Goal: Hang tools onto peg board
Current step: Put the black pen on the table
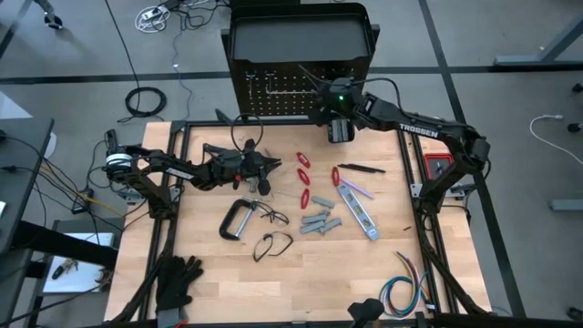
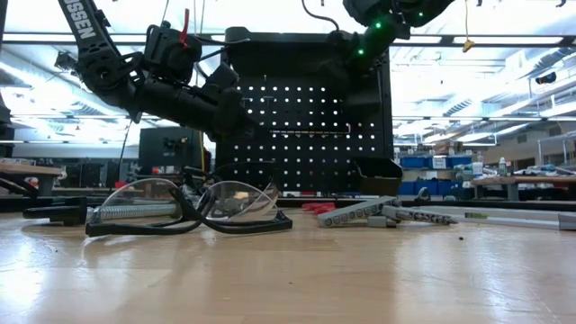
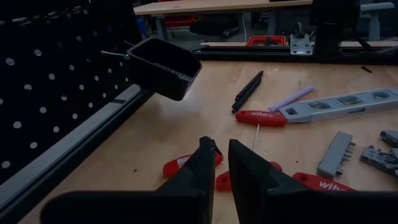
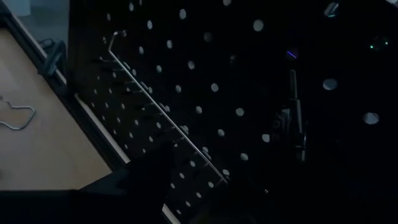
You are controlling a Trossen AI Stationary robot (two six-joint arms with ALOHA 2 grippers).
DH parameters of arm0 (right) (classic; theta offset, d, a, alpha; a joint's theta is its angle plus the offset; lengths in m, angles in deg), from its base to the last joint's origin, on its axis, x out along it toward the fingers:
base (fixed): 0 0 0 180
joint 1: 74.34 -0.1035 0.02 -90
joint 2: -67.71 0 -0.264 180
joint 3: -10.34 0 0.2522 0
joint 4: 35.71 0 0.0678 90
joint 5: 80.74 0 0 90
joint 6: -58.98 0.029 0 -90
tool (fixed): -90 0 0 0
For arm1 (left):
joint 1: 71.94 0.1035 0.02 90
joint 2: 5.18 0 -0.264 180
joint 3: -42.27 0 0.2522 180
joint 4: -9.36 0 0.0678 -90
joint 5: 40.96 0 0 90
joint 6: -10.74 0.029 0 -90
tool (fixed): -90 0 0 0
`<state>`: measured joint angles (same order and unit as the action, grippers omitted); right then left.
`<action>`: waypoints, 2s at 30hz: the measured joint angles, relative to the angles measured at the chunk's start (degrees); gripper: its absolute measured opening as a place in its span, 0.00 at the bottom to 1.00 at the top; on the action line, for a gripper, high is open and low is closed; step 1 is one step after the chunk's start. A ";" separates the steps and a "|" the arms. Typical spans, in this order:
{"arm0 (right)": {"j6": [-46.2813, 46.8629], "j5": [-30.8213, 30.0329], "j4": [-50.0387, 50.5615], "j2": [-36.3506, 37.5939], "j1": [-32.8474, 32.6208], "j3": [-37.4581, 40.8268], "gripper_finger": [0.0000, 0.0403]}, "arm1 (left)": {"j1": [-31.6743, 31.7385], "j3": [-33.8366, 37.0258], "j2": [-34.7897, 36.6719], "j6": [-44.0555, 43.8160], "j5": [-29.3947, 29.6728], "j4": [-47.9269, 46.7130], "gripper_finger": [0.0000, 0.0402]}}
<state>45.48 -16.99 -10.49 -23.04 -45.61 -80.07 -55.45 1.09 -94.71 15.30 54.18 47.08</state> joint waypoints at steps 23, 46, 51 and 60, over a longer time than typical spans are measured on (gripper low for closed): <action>-0.59 5.78 -7.16 3.91 1.09 5.95 0.68 | 0.02 0.00 0.00 1.04 1.01 -0.04 0.11; -2.38 6.33 -9.95 5.35 0.05 6.00 0.66 | 0.02 -0.02 0.00 1.03 0.96 -0.26 0.11; -2.36 8.22 -8.98 6.27 -1.01 5.93 0.66 | 0.00 -0.02 0.00 1.11 1.02 -0.23 0.11; -1.30 6.39 -7.22 5.79 -0.25 6.55 0.64 | 0.02 -0.02 0.00 1.20 1.58 -0.26 0.11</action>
<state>44.18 -10.60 -17.71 -17.25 -45.86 -73.52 -55.43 1.07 -94.71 16.50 55.76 46.82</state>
